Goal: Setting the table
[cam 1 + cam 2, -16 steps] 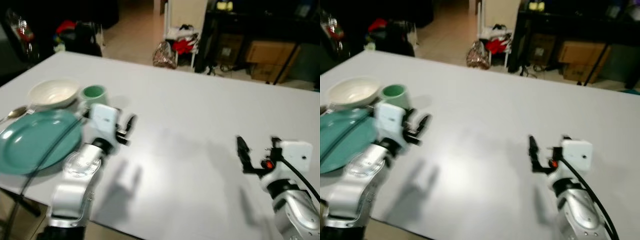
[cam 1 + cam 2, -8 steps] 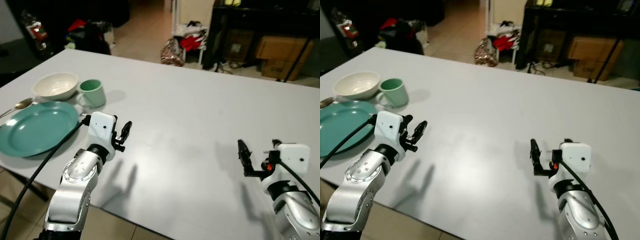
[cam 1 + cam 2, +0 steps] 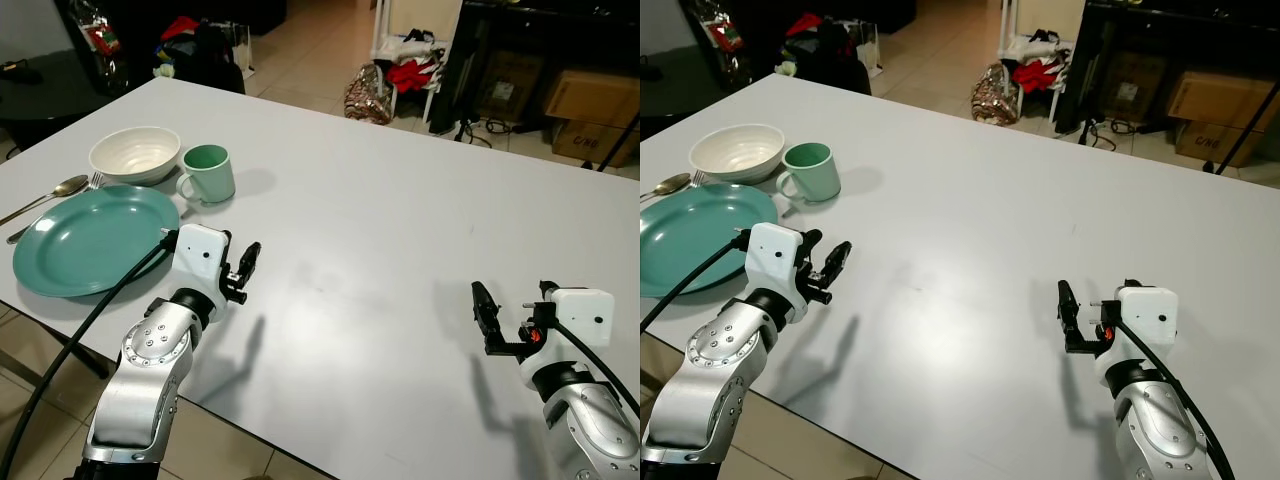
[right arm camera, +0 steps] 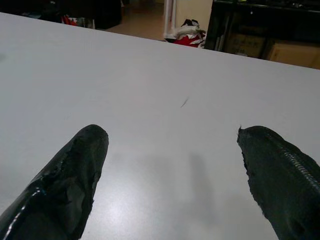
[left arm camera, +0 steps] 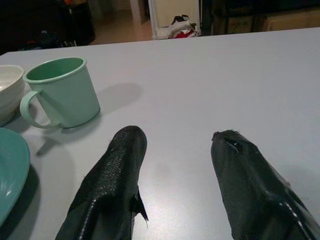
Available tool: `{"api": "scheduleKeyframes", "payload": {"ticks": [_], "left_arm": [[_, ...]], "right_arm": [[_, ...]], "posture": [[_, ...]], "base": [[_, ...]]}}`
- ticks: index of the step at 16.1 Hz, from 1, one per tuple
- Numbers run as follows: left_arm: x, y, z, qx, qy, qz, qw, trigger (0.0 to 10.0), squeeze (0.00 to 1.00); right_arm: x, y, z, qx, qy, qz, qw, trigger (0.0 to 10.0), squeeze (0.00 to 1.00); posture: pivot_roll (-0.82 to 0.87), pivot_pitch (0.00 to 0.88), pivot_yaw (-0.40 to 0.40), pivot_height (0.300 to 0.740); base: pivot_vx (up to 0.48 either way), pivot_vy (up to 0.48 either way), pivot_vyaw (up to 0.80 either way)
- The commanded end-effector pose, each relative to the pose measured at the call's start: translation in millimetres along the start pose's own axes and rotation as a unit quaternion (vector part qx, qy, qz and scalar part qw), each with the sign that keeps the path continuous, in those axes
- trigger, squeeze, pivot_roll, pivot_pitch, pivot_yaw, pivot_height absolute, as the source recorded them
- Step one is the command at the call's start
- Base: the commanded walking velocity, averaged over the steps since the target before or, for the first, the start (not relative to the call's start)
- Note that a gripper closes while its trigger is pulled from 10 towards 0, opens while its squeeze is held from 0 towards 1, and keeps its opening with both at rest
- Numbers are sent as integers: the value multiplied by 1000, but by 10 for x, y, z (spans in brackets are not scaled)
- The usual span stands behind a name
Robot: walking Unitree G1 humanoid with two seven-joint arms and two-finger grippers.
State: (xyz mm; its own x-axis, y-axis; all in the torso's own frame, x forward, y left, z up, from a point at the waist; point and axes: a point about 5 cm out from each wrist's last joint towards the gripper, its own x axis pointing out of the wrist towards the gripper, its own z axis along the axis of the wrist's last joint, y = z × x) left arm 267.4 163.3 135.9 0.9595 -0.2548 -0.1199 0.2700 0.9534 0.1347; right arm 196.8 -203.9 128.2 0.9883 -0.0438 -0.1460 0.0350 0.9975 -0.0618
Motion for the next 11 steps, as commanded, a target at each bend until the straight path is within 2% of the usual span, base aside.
{"api": "scheduleKeyframes", "payload": {"ticks": [1, 8, 11], "left_arm": [[-3, 13, 6, 0, -1, 0, 1000, 10000, 0], [-3, 13, 6, 0, -1, 0, 1000, 10000, 0], [21, 62, -26, 11, 16, -1, 1000, 10000, 0]], "right_arm": [[-8, -13, 9, -3, -1, -3, 1000, 10000, 0], [-8, -13, 9, -3, -1, -3, 1000, 10000, 0], [10, 1, 62, 2, -26, 4, 1000, 10000, 0]], "posture": [[-10, 0, 20, 740], [-10, 0, 20, 740], [-8, 0, 22, 740]], "base": [[0, 0, 0], [0, 0, 0], [0, 0, 0]]}}
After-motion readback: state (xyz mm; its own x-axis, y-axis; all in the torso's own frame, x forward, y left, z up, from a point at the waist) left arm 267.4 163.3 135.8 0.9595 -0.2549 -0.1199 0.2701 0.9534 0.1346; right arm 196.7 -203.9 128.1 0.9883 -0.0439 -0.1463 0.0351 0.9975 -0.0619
